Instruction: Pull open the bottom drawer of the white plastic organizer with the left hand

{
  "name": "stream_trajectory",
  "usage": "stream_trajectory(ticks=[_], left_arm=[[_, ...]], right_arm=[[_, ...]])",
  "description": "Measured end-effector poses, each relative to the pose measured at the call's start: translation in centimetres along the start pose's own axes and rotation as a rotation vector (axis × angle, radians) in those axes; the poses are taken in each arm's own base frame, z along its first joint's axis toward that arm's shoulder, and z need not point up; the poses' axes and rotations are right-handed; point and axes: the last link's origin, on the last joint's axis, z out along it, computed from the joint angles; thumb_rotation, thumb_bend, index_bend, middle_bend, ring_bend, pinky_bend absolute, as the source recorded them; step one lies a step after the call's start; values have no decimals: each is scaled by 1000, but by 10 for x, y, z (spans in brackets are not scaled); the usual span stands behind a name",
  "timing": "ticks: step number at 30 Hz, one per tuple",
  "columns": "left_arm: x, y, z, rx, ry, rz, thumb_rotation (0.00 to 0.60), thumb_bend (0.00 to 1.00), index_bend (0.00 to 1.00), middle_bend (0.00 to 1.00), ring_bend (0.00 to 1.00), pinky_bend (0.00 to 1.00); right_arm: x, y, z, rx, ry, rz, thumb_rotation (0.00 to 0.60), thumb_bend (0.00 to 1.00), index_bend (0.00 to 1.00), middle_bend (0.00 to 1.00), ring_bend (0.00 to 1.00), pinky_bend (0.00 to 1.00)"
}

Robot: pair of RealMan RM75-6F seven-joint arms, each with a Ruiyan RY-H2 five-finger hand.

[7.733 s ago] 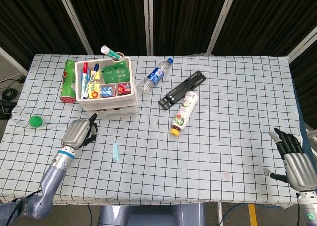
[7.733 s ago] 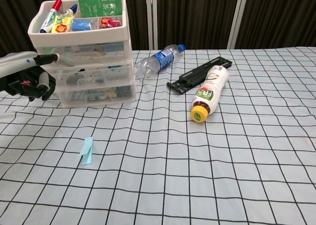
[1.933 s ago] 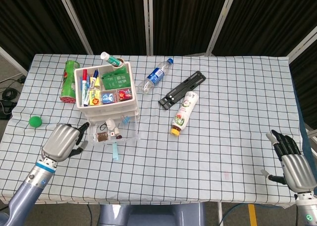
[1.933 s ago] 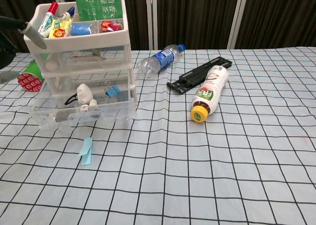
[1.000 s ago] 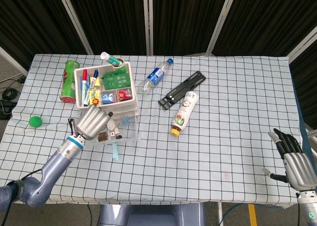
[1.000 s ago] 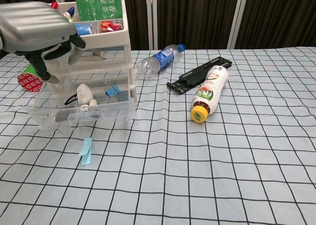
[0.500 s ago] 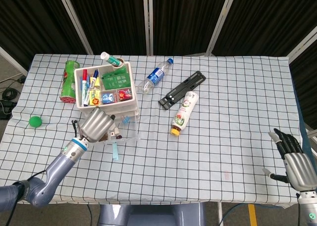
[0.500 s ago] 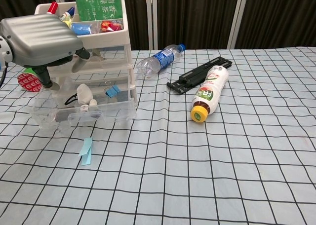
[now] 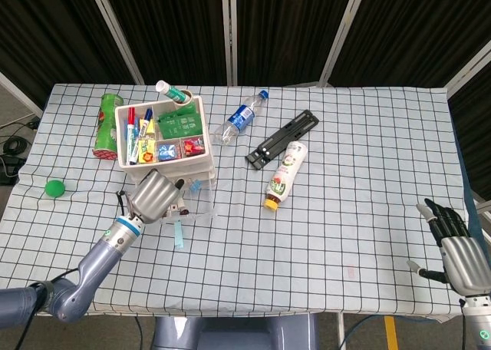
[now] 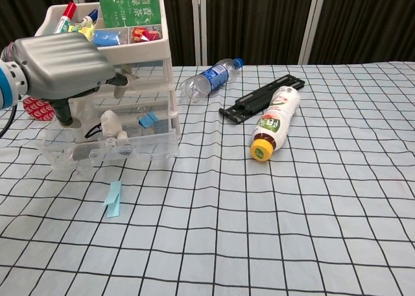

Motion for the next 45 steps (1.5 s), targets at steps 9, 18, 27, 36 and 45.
stream_trajectory(ticks=[9, 18, 27, 36, 45], left_arm=[[-7, 5, 5, -11, -15, 40, 600, 139, 408, 848, 776, 700], [-11, 7, 14, -1, -32, 29, 600, 160, 396, 848, 776, 700], [-14, 13, 21, -3, -39, 30, 600, 195, 403, 848, 776, 700], [-15, 17, 23, -13, -19, 38, 600, 231, 443, 849, 776, 700], [-20, 20, 24, -15, -13, 39, 600, 267, 484, 848, 776, 700]], right_arm=[[1, 1, 0, 0, 5, 5, 600, 34, 37, 0, 0, 0], [1, 1, 0, 0, 3, 6, 600, 34, 37, 0, 0, 0], [2, 1, 0, 0, 6, 10, 600, 34, 37, 0, 0, 0], [2, 1, -1, 3, 6, 10, 600, 34, 37, 0, 0, 0], [2, 0, -1, 6, 5, 11, 600, 34, 37, 0, 0, 0]])
